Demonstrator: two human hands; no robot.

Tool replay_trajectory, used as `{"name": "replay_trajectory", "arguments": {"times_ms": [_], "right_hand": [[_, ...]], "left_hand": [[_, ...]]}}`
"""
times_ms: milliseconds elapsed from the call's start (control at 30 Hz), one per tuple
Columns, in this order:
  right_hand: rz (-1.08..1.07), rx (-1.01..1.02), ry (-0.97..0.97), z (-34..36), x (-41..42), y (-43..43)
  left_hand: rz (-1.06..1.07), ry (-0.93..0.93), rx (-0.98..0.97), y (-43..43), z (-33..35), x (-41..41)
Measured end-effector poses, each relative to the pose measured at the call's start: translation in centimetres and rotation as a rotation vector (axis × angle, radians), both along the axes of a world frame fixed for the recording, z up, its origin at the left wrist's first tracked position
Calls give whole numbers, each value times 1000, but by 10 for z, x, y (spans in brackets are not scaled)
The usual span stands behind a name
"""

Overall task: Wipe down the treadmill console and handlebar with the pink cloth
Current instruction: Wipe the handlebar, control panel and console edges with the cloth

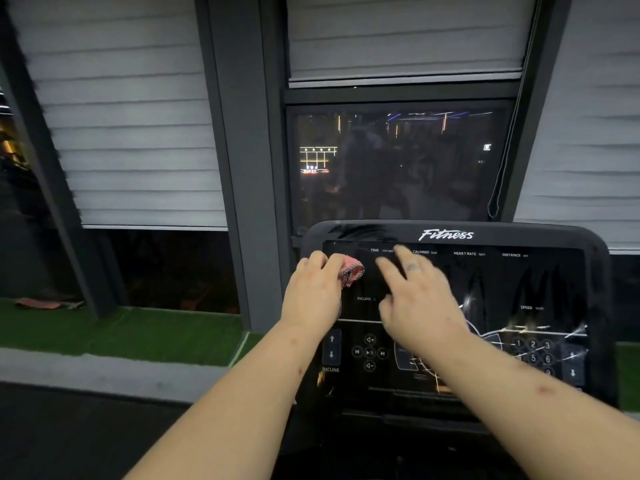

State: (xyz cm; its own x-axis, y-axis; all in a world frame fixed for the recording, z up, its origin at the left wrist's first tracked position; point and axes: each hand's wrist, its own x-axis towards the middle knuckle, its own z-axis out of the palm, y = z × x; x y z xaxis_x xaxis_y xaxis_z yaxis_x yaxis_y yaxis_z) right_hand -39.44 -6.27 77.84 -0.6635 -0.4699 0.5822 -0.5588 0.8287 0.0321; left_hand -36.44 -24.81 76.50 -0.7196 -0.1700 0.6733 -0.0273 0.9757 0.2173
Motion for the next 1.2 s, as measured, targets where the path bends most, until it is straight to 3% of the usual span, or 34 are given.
{"name": "replay_trajectory", "arguments": {"times_ms": [200, 600, 867, 1033, 1200], "right_hand": [[-209, 49, -173, 36, -42, 31], [-136, 125, -265, 37, -48, 53], [-76, 109, -267, 42, -55, 66], [-69, 127, -259, 44, -56, 72], [-45, 120, -276, 47, -56, 76]], "left_hand": [[18, -32, -12, -16, -28, 20], [132, 164, 148, 12, 23, -27], [-41, 129, -59, 95, 9, -55], [75, 148, -146, 35, 17, -44], [235, 167, 54, -18, 27, -29]]}}
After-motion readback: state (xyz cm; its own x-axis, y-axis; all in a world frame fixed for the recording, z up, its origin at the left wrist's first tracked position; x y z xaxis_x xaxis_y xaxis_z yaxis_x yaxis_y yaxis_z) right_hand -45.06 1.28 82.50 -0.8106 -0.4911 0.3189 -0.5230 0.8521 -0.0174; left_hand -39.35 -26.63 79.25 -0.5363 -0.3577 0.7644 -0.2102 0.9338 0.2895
